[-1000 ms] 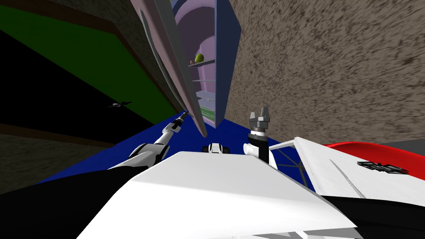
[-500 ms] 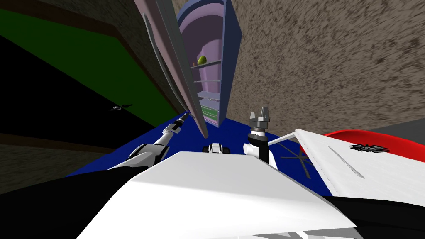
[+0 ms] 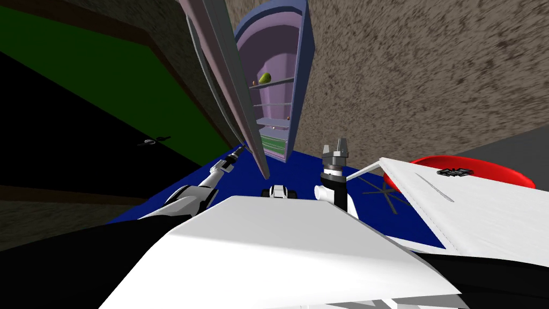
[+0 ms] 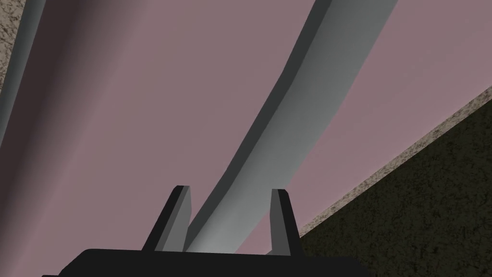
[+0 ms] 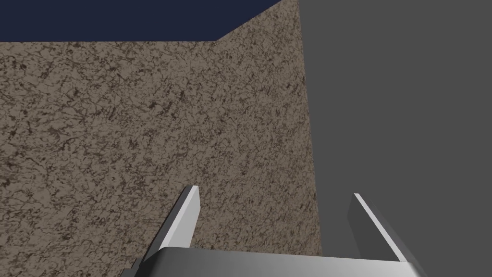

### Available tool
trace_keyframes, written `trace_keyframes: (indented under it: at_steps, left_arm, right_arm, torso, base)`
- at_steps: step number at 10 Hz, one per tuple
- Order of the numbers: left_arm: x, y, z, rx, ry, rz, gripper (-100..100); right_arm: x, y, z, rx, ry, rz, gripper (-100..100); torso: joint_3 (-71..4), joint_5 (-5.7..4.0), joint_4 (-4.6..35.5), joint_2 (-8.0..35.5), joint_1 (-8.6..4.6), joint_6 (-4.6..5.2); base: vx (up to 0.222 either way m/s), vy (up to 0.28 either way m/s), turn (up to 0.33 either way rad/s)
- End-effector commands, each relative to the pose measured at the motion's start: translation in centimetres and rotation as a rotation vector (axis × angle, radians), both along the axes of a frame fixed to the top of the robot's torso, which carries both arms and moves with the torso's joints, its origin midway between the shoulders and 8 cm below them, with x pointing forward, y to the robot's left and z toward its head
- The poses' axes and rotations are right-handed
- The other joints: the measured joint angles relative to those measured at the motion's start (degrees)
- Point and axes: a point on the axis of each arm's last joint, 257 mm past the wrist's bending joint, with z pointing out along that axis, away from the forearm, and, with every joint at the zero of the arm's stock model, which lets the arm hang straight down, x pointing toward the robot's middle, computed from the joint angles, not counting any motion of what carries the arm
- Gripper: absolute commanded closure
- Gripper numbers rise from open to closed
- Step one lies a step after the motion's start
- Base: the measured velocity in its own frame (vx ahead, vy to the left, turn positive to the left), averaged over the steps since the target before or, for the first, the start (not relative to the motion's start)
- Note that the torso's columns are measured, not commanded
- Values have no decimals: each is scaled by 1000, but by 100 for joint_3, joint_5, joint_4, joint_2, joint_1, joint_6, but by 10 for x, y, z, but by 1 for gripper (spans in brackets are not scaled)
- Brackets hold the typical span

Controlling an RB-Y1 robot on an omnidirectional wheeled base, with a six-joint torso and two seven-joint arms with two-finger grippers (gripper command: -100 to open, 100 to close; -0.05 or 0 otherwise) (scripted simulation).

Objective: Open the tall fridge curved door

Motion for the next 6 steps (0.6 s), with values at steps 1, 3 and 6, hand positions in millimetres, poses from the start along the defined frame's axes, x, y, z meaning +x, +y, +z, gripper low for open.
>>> trace_keyframes:
  at_steps: [1, 3, 6]
  left_arm:
    - [3, -3, 15, -3, -20, -25, 100]
    - [1, -8, 15, -4, -20, -45, 100]
    - [-2, -17, 16, -6, -18, -86, 100]
  right_arm:
    - [0, 0, 0, 0, 0, 0, 0]
    - [0, 0, 0, 0, 0, 0, 0]
    - [0, 0, 0, 0, 0, 0, 0]
  torso:
    - [-5, -5, -3, -13, -36, -8]
    - [-13, -9, -4, -20, -36, 17]
    - [19, -8, -11, 31, -83, -17]
  base:
    - [-65, 324, -112]
    - [-161, 361, -153]
    - [-129, 284, -121]
